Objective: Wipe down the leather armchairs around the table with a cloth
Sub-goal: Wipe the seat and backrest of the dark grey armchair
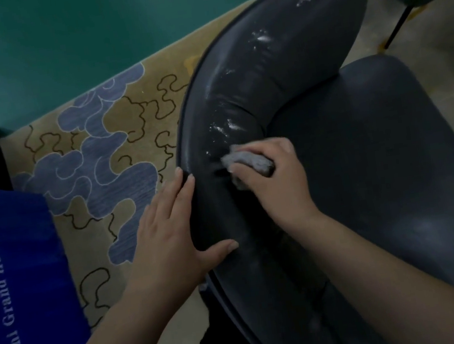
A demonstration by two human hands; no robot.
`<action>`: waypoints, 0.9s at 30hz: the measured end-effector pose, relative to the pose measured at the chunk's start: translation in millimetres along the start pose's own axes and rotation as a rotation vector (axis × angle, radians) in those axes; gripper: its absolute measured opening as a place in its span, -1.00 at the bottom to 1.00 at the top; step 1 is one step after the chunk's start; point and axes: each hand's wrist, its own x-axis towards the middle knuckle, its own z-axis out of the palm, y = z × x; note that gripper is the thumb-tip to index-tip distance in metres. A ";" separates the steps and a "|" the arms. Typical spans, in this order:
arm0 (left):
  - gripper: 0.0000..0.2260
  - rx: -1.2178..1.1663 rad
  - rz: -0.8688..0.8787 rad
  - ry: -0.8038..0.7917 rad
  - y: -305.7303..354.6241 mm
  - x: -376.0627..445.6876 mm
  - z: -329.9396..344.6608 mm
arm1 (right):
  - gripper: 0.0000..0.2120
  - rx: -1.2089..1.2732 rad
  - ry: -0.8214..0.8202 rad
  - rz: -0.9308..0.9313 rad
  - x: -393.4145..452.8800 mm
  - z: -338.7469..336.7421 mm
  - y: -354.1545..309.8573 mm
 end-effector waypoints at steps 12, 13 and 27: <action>0.13 0.044 0.199 -0.109 -36.9 69.0 -35.7 | -0.80 -0.024 0.227 -0.013 20.6 32.6 -14.0; 0.13 0.057 0.238 -0.110 -39.6 75.2 -38.1 | -0.77 -0.050 0.220 -0.071 28.0 40.9 -23.1; 0.17 0.084 0.414 -0.183 -56.0 113.3 -45.5 | -0.77 -0.084 0.387 0.012 35.9 44.7 -15.6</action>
